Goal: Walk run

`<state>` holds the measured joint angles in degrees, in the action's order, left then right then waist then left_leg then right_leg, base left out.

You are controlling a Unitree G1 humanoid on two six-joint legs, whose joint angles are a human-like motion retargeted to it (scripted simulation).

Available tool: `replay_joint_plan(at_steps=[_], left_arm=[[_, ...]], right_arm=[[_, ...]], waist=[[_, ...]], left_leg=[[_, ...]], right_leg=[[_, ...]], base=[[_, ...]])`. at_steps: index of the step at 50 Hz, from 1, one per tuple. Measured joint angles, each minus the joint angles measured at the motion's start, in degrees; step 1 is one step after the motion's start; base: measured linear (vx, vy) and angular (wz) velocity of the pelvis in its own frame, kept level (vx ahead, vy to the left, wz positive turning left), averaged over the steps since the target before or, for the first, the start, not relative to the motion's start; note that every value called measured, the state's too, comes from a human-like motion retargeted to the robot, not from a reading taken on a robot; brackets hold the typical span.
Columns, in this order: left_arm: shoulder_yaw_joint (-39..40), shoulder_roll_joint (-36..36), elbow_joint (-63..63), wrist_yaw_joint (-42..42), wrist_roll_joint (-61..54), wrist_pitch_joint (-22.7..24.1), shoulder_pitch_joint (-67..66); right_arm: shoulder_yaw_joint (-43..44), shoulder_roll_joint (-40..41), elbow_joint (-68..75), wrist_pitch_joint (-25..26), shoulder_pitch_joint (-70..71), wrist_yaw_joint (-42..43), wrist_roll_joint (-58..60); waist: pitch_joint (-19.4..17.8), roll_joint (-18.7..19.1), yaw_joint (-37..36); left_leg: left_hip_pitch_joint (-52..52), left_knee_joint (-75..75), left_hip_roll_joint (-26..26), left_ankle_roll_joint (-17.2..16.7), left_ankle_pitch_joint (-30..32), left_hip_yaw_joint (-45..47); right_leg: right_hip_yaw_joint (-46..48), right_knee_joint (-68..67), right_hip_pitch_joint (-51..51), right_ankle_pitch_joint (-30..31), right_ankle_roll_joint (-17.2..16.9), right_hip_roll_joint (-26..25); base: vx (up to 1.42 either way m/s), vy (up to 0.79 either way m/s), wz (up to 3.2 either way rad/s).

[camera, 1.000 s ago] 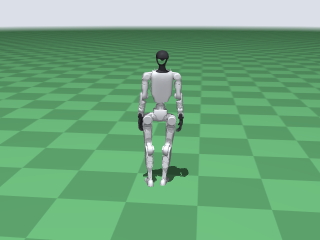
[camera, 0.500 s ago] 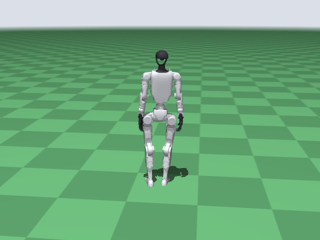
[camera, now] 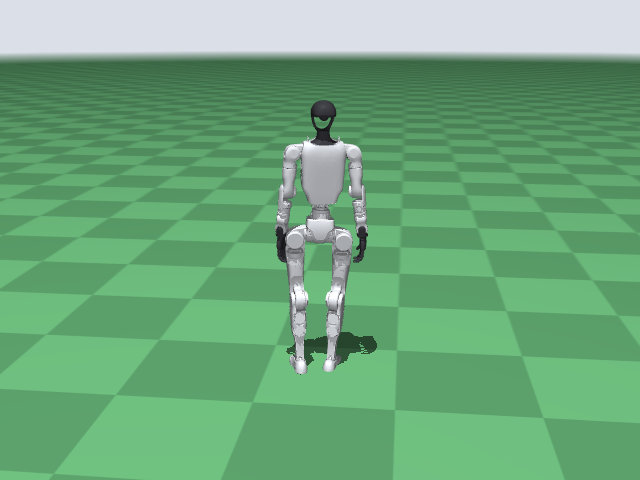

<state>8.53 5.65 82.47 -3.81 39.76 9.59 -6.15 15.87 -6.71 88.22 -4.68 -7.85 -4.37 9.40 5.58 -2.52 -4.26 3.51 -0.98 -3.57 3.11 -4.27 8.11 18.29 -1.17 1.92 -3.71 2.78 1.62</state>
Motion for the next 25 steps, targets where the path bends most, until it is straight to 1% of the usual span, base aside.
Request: replay_joint_plan(at_steps=[25], left_arm=[[-0.4, 0.2, 0.2, -0.6, 0.3, 0.2, 0.2]], right_arm=[[0.2, -0.4, 0.0, -0.3, 0.3, -0.1, 0.5]], waist=[[0.2, 0.1, -0.2]], left_leg=[[-0.3, 0.0, 0.1, -0.1, -0.1, -0.2]], right_leg=[[0.1, 0.2, -0.1, -0.1, -0.4, 0.4]], base=[[0.0, 0.0, 0.0]])
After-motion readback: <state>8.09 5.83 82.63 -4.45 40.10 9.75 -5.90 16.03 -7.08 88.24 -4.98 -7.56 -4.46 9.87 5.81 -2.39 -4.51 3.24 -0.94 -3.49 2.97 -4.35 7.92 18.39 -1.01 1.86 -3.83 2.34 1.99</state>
